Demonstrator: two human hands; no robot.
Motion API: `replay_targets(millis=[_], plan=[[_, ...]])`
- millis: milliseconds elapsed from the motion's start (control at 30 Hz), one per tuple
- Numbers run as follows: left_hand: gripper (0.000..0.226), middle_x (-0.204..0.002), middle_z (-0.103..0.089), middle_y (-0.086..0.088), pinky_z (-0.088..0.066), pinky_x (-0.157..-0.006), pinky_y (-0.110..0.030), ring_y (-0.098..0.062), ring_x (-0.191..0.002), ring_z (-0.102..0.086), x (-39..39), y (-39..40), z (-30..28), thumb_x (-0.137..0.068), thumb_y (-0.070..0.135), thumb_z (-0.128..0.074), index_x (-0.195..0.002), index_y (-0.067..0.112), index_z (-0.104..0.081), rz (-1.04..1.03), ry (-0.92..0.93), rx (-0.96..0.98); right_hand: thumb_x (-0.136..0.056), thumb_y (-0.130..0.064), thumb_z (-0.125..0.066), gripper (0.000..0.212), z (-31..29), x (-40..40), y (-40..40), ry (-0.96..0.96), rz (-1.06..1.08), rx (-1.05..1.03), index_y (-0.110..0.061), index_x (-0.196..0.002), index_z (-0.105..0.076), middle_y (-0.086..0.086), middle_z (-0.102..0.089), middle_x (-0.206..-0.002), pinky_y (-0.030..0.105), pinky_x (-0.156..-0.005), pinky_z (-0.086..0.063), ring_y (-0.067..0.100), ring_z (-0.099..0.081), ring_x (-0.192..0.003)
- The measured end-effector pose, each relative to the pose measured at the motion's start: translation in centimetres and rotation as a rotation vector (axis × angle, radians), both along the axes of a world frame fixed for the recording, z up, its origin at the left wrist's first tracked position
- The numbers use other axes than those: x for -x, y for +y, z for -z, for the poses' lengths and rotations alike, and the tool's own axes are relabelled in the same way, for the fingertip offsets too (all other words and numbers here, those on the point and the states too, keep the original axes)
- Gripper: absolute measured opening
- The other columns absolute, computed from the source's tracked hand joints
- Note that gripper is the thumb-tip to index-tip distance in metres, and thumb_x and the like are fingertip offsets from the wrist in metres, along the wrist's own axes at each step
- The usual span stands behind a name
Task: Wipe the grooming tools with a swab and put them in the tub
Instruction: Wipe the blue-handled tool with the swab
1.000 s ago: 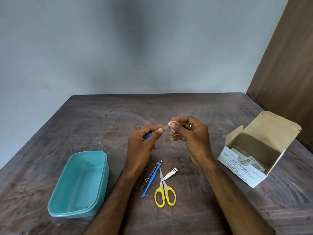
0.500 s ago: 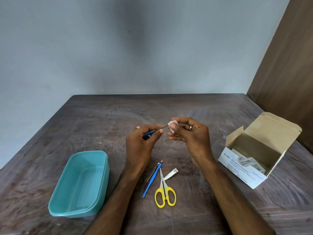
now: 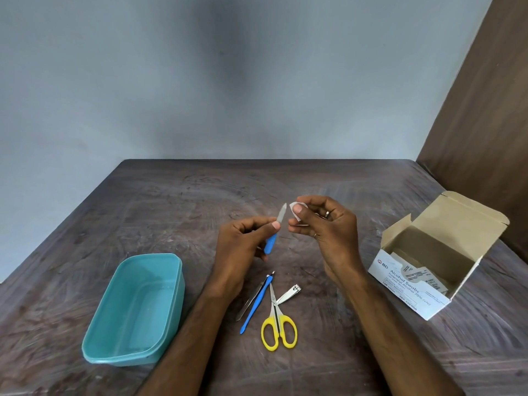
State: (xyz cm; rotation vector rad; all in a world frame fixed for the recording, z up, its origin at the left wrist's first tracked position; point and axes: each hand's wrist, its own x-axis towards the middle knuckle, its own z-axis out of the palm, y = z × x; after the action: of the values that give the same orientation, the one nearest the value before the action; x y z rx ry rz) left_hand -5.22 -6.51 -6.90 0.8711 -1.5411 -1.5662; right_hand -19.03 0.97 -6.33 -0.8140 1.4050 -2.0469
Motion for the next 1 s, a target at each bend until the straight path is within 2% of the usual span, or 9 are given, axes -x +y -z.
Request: replay_targets(millis=[133, 333, 467, 567, 700, 800, 900, 1000], plan=[[0.017, -0.081, -0.076, -0.006, -0.054, -0.051, -0.025, -0.014, -0.058, -0.064, -0.06, -0.12, 0.04, -0.085, 0.017, -0.074, -0.101, 0.011, -0.076, -0.014, 0.044, -0.055, -0.083, -0.004, -0.077, 0.012, -0.05, -0.16, 0.14, 0.057, -0.047, -0.04, -0.007, -0.094, -0.074, 0.006, -0.075, -0.078, 0.032, -0.059, -0.06, 0.023, -0.072, -0.064], [0.023, -0.093, -0.078, -0.007, -0.058, -0.067, -0.03, -0.022, -0.083, -0.074, -0.13, -0.06, 0.15, -0.086, 0.011, -0.072, -0.109, 0.013, -0.075, 0.132, 0.051, 0.026, -0.082, -0.001, -0.077, 0.012, 0.21, -0.56, -0.08, 0.141, -0.088, -0.076, -0.003, -0.094, -0.074, 0.007, -0.075, -0.076, 0.028, -0.051, -0.055, 0.02, -0.068, -0.063], [0.024, -0.094, -0.077, -0.009, -0.06, -0.068, -0.034, -0.021, -0.081, -0.073, 0.02, -0.12, 0.2, -0.085, 0.006, -0.072, -0.108, 0.011, -0.074, 0.081, 0.085, -0.012, -0.082, 0.001, -0.076, 0.013, 0.07, -0.34, 0.05, 0.067, -0.092, -0.055, -0.004, -0.094, -0.073, 0.006, -0.075, -0.076, 0.03, -0.051, -0.056, 0.021, -0.067, -0.062], [0.025, -0.097, -0.076, -0.014, -0.062, -0.072, -0.04, -0.028, -0.084, -0.073, -0.08, -0.3, 0.21, -0.085, 0.004, -0.071, -0.11, 0.007, -0.073, 0.07, 0.128, -0.074, -0.082, 0.0, -0.076, 0.013, -0.04, -0.41, 0.19, 0.069, -0.161, -0.086, -0.003, -0.094, -0.073, 0.002, -0.074, -0.072, 0.029, -0.052, -0.056, 0.017, -0.067, -0.06], [0.026, -0.093, -0.075, -0.014, -0.061, -0.066, -0.034, -0.026, -0.076, -0.073, -0.2, -0.35, 0.05, -0.086, -0.001, -0.066, -0.112, 0.002, -0.071, 0.1, 0.163, -0.133, -0.082, -0.002, -0.077, 0.013, 0.05, -0.59, 0.18, 0.099, -0.163, -0.094, -0.004, -0.093, -0.073, 0.003, -0.074, -0.072, 0.028, -0.052, -0.055, 0.017, -0.067, -0.061], [0.024, -0.083, -0.074, -0.007, -0.061, -0.07, -0.038, -0.025, -0.074, -0.071, -0.11, -0.49, 0.14, -0.086, -0.002, -0.066, -0.109, 0.005, -0.071, 0.071, 0.199, -0.2, -0.081, -0.003, -0.077, 0.015, -0.08, -0.25, 0.21, 0.051, -0.142, -0.073, -0.003, -0.094, -0.073, 0.004, -0.073, -0.074, 0.03, -0.053, -0.055, 0.018, -0.066, -0.061], [0.022, -0.088, -0.075, -0.008, -0.059, -0.072, -0.037, -0.022, -0.081, -0.07, -0.15, -0.78, 0.29, -0.085, 0.0, -0.066, -0.104, 0.009, -0.072, 0.039, 0.212, -0.227, -0.08, -0.001, -0.077, 0.012, 0.06, -0.4, 0.17, 0.067, -0.241, -0.114, -0.005, -0.09, -0.073, 0.005, -0.07, -0.069, 0.03, -0.052, -0.053, 0.017, -0.063, -0.06], [0.018, -0.083, -0.075, -0.005, -0.058, -0.066, -0.032, -0.019, -0.073, -0.07, -0.28, -0.87, 0.14, -0.085, -0.001, -0.064, -0.099, 0.009, -0.07, 0.043, 0.259, -0.248, -0.08, 0.0, -0.077, 0.012, 0.23, -0.75, 0.02, 0.108, -0.277, -0.149, -0.007, -0.089, -0.073, 0.006, -0.07, -0.069, 0.028, -0.05, -0.053, 0.016, -0.063, -0.058]])
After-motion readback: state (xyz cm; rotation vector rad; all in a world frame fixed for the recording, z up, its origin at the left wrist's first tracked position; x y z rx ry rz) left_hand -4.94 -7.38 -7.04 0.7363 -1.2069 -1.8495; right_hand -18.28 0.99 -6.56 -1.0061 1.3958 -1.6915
